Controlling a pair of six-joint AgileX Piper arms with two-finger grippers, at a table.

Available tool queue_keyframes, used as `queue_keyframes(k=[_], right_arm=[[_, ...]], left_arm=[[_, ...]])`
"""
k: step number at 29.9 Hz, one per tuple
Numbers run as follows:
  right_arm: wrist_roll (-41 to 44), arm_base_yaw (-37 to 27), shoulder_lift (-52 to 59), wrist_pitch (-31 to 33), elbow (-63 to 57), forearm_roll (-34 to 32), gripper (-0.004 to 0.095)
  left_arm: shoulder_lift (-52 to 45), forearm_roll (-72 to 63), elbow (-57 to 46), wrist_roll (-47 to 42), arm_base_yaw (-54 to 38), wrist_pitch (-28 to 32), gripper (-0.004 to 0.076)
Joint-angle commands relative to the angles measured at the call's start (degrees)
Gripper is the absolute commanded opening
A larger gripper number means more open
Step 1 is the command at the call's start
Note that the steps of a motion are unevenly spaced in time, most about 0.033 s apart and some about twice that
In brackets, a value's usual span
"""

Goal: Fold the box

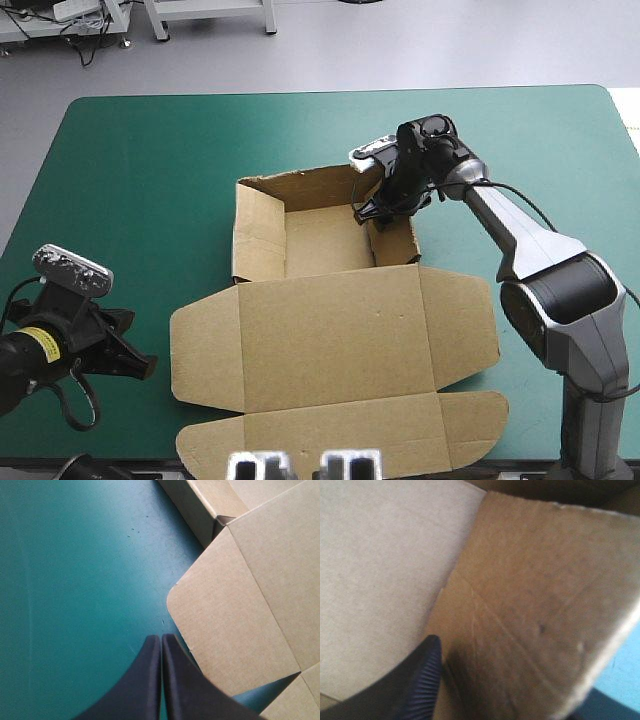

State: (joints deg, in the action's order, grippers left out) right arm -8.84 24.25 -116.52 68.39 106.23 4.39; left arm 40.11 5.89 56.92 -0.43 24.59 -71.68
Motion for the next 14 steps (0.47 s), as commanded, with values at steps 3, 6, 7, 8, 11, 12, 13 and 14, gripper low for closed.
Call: queue_keyframes(k=[3, 6, 7, 8, 11, 12, 13, 14], right_arm=[[-1.42, -1.1, 3.11, -2.12, 1.67, -1.02, -0.0014], [-1.7, -2.69, 3.11, -1.88, 1.67, -0.79, -0.0023], [-1.7, -3.19, 3.11, -1.85, 1.67, -0.79, -0.0024], [-2.0, -3.91, 3.11, -1.56, 1.79, -0.79, -0.0024], [-3.98, -5.9, 3.11, 0.35, 3.14, -0.79, -0.0024], [-5.01, -6.98, 3.11, 1.26, 4.09, -0.79, -0.0024], [-5.12, -7.66, 3.11, 1.5, 4.63, -0.79, -0.0024], [-5.12, -8.93, 3.11, 1.93, 5.86, -0.79, -0.0024]], left_arm=[[0.06, 0.34, 1.24, -0.5, 0.32, -2.41, -0.0004], [0.06, 0.46, 1.24, -0.5, 0.32, -2.29, -0.0004], [0.06, 0.66, 1.24, -0.5, 0.32, -2.15, -0.0004], [0.06, 0.94, 1.24, -0.5, 0.32, -2.04, -0.0004], [0.06, 1.82, 1.24, -0.5, 0.32, -2.04, -0.0004], [0.06, 1.94, 1.24, -0.5, 0.32, -2.04, -0.0004], [0.06, 1.92, 1.24, -0.5, 0.32, -2.04, -0.0004], [0.06, 1.92, 1.24, -0.5, 0.32, -2.04, -0.0004]])
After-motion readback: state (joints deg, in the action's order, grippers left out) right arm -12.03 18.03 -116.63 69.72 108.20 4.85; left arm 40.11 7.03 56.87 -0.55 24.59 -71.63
